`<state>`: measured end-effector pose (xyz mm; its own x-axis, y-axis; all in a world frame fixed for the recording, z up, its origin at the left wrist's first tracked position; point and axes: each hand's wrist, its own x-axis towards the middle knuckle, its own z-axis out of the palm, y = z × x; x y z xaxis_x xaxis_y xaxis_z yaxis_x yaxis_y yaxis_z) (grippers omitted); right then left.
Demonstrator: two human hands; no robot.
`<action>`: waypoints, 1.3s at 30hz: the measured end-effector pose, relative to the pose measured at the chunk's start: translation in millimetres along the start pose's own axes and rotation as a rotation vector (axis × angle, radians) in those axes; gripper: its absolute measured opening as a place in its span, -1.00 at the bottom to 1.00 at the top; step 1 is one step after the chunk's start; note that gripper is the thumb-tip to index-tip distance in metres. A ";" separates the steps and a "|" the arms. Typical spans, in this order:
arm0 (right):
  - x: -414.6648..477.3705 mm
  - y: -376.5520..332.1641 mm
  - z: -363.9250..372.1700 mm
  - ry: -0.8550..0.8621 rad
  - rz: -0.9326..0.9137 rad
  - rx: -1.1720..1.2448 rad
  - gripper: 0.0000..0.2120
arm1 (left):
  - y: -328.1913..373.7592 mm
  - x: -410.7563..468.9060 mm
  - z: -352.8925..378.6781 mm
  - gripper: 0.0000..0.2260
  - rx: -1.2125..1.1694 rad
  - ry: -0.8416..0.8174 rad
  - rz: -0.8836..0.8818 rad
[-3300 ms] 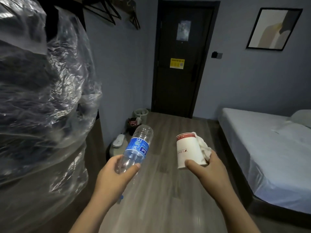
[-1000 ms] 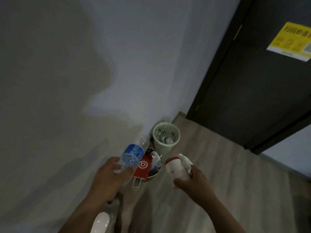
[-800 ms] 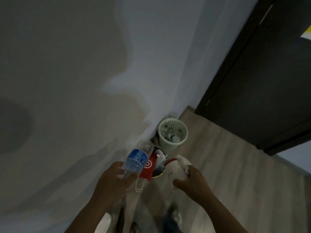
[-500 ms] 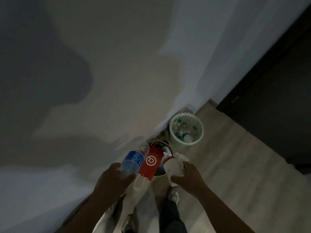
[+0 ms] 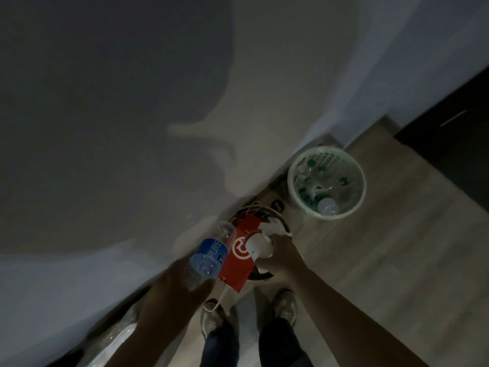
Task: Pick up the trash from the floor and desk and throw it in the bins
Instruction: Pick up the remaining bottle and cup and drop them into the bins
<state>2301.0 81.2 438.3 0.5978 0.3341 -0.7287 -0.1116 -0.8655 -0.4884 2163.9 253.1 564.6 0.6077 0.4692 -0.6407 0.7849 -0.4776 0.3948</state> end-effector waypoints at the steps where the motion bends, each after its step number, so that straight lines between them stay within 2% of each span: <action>1: 16.5 3.8 8.8 -0.006 -0.002 -0.006 -0.26 | -2.5 14.3 7.3 -0.64 -0.010 0.004 0.003; 6: 75.6 26.8 44.7 -0.020 -0.036 0.070 -0.18 | -12.9 74.2 37.2 -0.70 0.007 0.001 0.002; 8: 86.4 34.9 51.5 -0.030 -0.032 0.075 -0.12 | -17.7 88.0 45.8 -0.56 -0.035 0.007 -0.034; 14: 75.6 63.7 39.6 0.003 -0.009 0.035 -0.35 | -7.2 110.4 64.8 -0.54 0.111 -0.007 -0.002; 17: 56.0 83.4 17.3 0.031 0.029 0.099 -0.49 | 16.0 122.0 71.3 -0.56 0.134 -0.005 0.004; 23: 27.1 127.3 -34.0 0.077 0.120 0.091 -0.53 | 85.1 147.9 97.3 -0.58 0.145 -0.162 0.161; 28: 10.4 160.6 -69.9 0.109 0.212 0.156 -0.48 | 166.3 168.6 135.1 -0.53 0.187 -0.131 0.253; 30: 4.7 172.5 -81.1 0.118 0.236 0.156 -0.48 | 197.5 172.9 145.1 -0.53 0.101 -0.065 0.259; 34: -10.8 184.5 -97.0 0.153 0.262 0.172 -0.49 | 236.4 171.8 151.8 -0.52 0.027 0.088 0.427; 36: -19.8 185.0 -101.7 0.169 0.260 0.194 -0.50 | 240.2 167.1 150.4 -0.55 0.078 0.060 0.460; 39: -35.2 180.7 -104.1 0.182 0.252 0.215 -0.51 | 235.1 148.0 142.0 -0.74 0.120 -0.018 0.499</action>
<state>2342.5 -125.8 425.7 0.6594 0.0319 -0.7511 -0.4259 -0.8074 -0.4082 2421.2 104.8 469.0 0.9020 0.1501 -0.4047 0.3795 -0.7227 0.5777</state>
